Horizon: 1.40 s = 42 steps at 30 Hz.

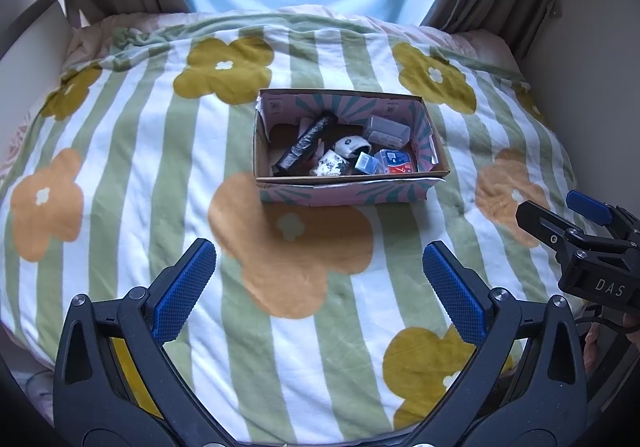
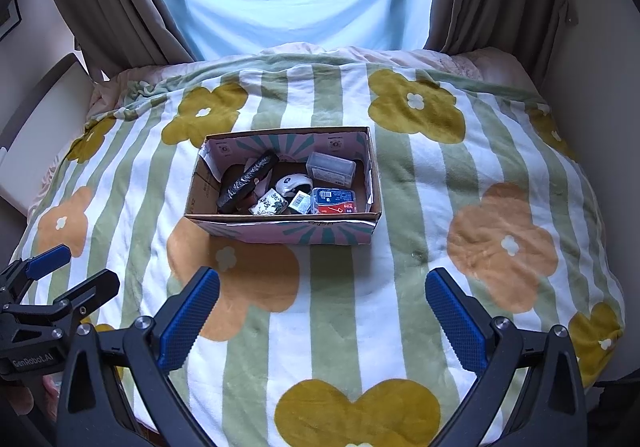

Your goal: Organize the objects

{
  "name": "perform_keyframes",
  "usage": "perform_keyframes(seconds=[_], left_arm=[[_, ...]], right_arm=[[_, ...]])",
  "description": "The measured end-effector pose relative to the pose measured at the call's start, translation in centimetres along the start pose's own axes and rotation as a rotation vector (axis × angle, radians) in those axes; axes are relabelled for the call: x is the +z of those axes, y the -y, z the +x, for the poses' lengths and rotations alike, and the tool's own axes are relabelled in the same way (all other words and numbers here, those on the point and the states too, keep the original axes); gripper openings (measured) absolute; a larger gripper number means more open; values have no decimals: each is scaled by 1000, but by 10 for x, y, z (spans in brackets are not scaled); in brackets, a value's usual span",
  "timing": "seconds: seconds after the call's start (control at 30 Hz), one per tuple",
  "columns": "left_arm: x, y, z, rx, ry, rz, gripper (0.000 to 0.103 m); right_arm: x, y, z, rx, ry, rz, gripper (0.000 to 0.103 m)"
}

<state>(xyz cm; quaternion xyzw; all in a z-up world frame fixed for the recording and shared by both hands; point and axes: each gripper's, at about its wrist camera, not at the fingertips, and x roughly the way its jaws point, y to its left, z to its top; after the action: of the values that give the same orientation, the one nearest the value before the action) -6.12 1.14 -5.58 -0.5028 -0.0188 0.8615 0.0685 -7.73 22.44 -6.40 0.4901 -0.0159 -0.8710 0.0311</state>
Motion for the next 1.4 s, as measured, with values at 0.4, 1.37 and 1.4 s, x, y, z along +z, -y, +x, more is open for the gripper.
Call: perform_keyframes(seconds=[0.4,1.37,1.4], left_arm=[[1,0,-2,5,4,-4,103],[-1,0,-12,60,54,-49,103],[-1,1,-13,81,63,-45,103]], right_arm=[[1,0,-1,-1,2,1,102],[9,3,-4,-3,9,-2,102],[9,3,-4,-3,9,-3,102]])
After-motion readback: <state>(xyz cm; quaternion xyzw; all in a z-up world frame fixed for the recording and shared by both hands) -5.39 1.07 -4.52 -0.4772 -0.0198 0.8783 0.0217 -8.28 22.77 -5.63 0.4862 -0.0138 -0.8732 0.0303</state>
